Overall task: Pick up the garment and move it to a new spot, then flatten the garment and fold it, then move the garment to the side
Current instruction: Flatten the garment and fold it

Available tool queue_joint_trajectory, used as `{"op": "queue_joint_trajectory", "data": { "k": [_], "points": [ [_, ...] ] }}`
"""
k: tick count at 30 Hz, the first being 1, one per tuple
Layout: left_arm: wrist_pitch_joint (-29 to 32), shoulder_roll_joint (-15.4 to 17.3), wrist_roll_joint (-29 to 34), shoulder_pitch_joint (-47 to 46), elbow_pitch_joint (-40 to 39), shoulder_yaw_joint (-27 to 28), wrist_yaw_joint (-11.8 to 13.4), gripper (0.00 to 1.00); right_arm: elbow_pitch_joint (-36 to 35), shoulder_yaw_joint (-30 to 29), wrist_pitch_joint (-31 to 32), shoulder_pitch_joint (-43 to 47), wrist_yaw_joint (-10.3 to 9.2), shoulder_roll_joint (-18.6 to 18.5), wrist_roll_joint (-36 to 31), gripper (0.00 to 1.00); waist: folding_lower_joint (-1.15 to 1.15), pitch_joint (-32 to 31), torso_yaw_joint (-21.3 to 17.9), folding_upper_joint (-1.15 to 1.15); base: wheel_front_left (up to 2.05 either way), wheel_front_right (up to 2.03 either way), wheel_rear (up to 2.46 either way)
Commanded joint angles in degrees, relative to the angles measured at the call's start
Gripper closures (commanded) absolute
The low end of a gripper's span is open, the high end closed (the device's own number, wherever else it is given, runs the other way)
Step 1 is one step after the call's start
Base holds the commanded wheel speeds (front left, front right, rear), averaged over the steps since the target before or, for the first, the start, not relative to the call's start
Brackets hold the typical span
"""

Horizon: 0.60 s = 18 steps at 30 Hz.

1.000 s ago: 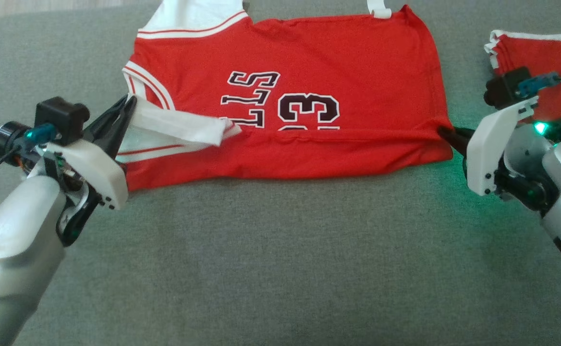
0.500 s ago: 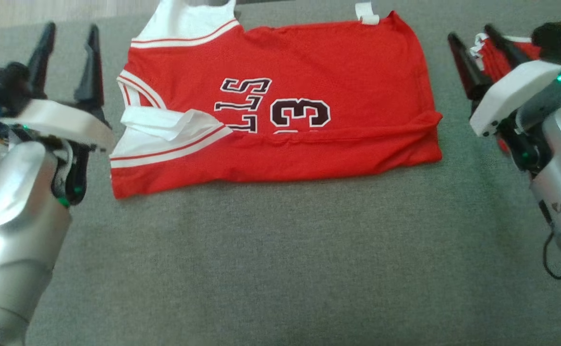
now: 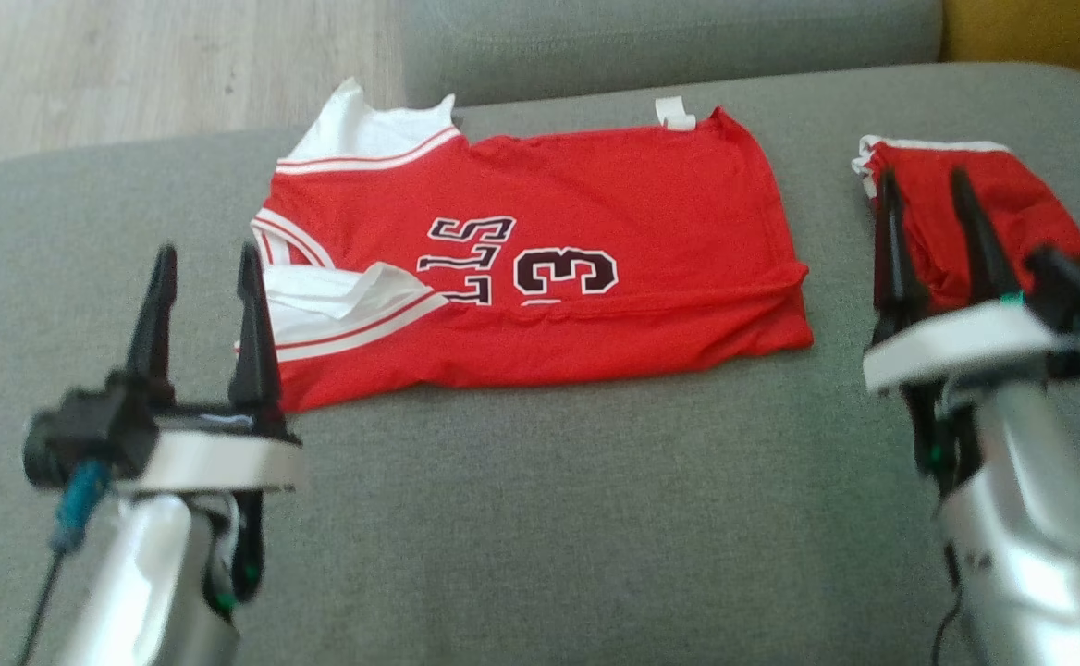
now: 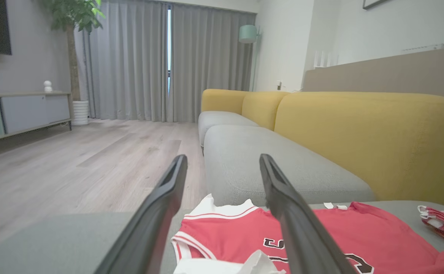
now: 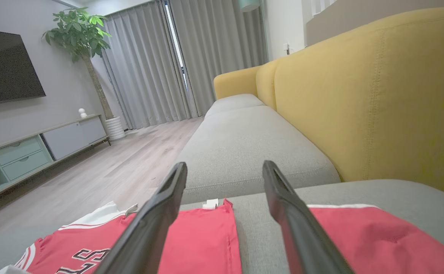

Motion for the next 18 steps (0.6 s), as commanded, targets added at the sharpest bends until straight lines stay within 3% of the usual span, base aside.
{"op": "queue_joint_trajectory", "data": {
  "k": [1,9,18],
  "points": [
    [-0.3,0.2,0.5,-0.7,-2.4,3.5,-0.1,0.0,-3.7,-0.5,-0.7,1.2,-0.05,1.7,-1.4,0.0,0.01,-0.9,0.0,0.0,0.0,0.0,0.0],
    [-0.3,-7.6,5.1,9.7,-3.1,8.8,-2.5,0.0,-12.1,-4.8,-0.8,16.0,-0.05,4.9,-7.1,0.0,0.01,-2.0,0.3,0.0,0.0,0.0,0.0],
    [-0.3,-10.7,8.2,9.9,-1.8,14.3,-5.9,0.0,-14.3,-3.9,-0.8,17.4,-0.05,4.9,-5.7,0.0,0.01,-0.7,0.3,0.0,0.0,0.0,0.0]
  ]
}}
